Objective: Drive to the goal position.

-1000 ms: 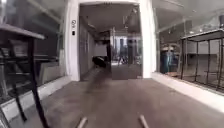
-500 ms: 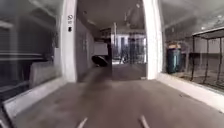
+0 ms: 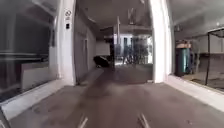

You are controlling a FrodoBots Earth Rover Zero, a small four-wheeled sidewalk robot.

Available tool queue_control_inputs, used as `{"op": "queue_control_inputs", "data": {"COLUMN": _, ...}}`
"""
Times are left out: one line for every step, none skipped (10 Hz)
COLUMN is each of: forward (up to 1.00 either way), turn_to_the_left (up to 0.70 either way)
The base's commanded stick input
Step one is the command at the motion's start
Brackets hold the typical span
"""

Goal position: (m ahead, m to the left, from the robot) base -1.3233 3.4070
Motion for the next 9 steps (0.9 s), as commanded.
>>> {"op": "queue_control_inputs", "data": {"forward": 0.70, "turn_to_the_left": 0.14}}
{"op": "queue_control_inputs", "data": {"forward": 0.70, "turn_to_the_left": 0.14}}
{"op": "queue_control_inputs", "data": {"forward": 0.70, "turn_to_the_left": 0.14}}
{"op": "queue_control_inputs", "data": {"forward": 0.70, "turn_to_the_left": 0.14}}
{"op": "queue_control_inputs", "data": {"forward": 0.70, "turn_to_the_left": 0.14}}
{"op": "queue_control_inputs", "data": {"forward": 0.70, "turn_to_the_left": 0.14}}
{"op": "queue_control_inputs", "data": {"forward": 0.70, "turn_to_the_left": 0.14}}
{"op": "queue_control_inputs", "data": {"forward": 0.70, "turn_to_the_left": 0.14}}
{"op": "queue_control_inputs", "data": {"forward": 0.70, "turn_to_the_left": 0.14}}
